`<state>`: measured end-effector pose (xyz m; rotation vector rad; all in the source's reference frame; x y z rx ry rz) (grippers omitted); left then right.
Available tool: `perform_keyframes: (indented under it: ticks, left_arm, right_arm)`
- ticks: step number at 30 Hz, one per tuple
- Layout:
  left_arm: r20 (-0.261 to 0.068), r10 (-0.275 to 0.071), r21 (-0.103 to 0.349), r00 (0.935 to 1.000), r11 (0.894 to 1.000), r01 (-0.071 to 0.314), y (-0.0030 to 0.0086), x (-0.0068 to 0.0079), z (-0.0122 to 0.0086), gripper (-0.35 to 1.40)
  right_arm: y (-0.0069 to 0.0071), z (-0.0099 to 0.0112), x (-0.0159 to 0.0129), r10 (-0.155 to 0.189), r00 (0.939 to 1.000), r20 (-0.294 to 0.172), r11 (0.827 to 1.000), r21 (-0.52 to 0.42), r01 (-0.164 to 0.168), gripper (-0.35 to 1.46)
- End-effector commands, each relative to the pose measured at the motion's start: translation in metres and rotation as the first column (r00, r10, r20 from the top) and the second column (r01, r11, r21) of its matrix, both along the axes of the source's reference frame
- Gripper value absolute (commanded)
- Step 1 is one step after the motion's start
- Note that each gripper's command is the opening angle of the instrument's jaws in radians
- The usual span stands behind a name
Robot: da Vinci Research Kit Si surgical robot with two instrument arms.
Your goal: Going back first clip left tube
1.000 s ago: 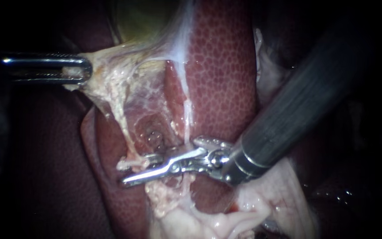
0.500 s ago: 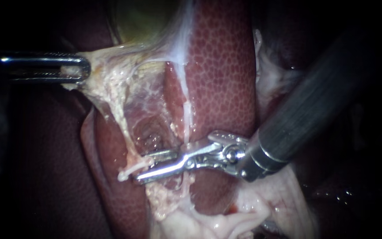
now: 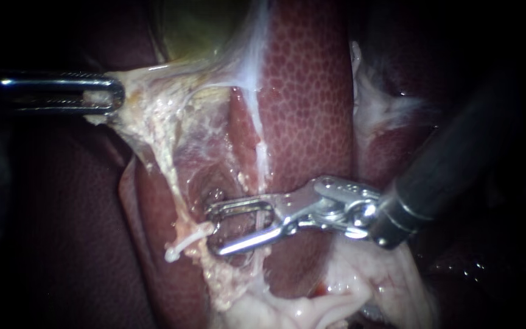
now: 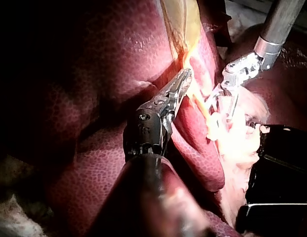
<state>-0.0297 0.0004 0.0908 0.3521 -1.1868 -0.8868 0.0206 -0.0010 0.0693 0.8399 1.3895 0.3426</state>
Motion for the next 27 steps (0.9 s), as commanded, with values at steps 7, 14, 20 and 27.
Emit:
perform_keyframes:
  ticks: [7,14,20,27]
  left_arm:
    - [0.0,0.0,0.0,1.0,1.0,0.0,0.0,-0.0001,0.0,-0.35]
    - [0.0,-0.001,0.0,1.0,1.0,0.001,0.0,-0.0002,0.0,-0.35]
    - [-0.001,-0.001,0.0,1.0,1.0,0.001,0.0,-0.0003,0.0,-0.35]
    - [-0.001,-0.002,0.0,1.0,1.0,0.002,0.0,-0.0004,0.0001,-0.35]
  right_arm:
    - [0.0021,-0.0029,-0.0044,-0.011,0.9992,-0.039,0.997,-0.077,0.008,0.6]
    - [0.0041,-0.0065,-0.0078,-0.039,0.9985,-0.038,0.991,-0.131,0.033,0.6]
    - [0.0058,-0.0087,-0.0104,-0.038,0.999,-0.022,0.988,-0.152,0.034,0.6]
    - [0.0069,-0.0101,-0.0124,-0.029,0.9996,-0.004,0.985,-0.168,0.028,0.6]
